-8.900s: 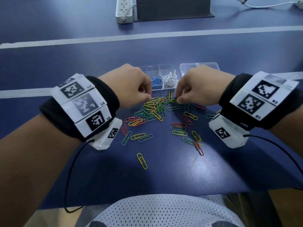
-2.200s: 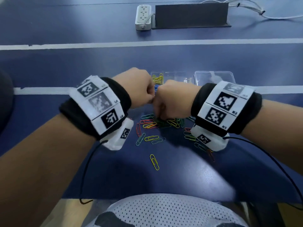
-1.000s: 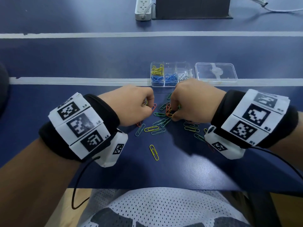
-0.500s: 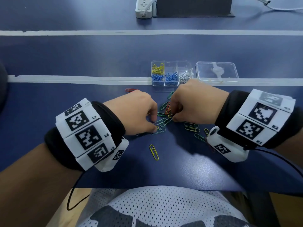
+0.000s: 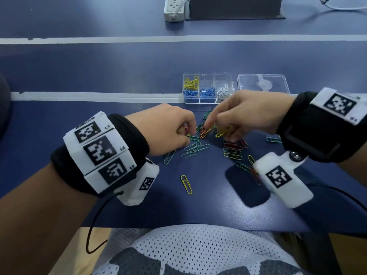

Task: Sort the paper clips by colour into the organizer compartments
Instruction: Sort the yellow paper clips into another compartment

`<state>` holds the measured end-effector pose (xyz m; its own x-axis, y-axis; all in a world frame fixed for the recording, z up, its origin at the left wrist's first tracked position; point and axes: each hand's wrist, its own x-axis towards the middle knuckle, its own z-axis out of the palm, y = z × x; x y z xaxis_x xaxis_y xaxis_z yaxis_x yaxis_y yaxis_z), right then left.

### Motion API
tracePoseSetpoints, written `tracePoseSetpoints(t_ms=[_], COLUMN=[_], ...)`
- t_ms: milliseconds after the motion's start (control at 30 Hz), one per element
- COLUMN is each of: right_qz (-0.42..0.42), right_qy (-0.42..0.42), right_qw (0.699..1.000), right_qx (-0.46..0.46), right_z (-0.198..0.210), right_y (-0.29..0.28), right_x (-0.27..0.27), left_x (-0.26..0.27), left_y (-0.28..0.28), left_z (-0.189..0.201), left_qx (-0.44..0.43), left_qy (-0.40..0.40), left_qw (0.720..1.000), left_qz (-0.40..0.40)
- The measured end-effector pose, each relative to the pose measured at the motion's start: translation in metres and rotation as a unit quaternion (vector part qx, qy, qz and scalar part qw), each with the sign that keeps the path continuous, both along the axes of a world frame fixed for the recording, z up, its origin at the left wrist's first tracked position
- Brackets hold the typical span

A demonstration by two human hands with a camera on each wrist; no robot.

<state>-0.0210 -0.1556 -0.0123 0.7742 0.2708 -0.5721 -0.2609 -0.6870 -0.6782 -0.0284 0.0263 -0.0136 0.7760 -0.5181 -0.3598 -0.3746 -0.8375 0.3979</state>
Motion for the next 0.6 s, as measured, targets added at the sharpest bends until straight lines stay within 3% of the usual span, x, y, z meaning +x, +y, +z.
tracePoseSetpoints(t_ms=[100,200,300,400,600], right_qz=[-0.076,-0.089,0.022,0.134,0.203], right_qy=[0.069,0.051,-0.069,-0.186,-0.272], right_qw=[0.993,0.993,0.995,0.951,0.907], right_qx=[0.061,0.055,-0.075,-0.207,-0.250], right_z=[-0.002,-0.003,-0.003,-0.001,-0.004], right_y=[-0.001,0.001,0.000,0.004,0.016], right_x=[0.003,0.005,0.005,0.004,0.002], left_x=[0.004,0.004,0.003,-0.001,-0.021], left_y=[-0.002,-0.001,0.001,0.003,0.005], left_z=[0.001,0.001,-0.002,-0.002,0.003], left_qx=[-0.038,-0.057,-0.065,-0.067,-0.022], left_qy=[0.048,0.098,0.102,0.092,0.069], left_qw=[0.998,0.992,0.991,0.992,0.996], left_qz=[0.029,0.046,0.056,0.051,-0.054])
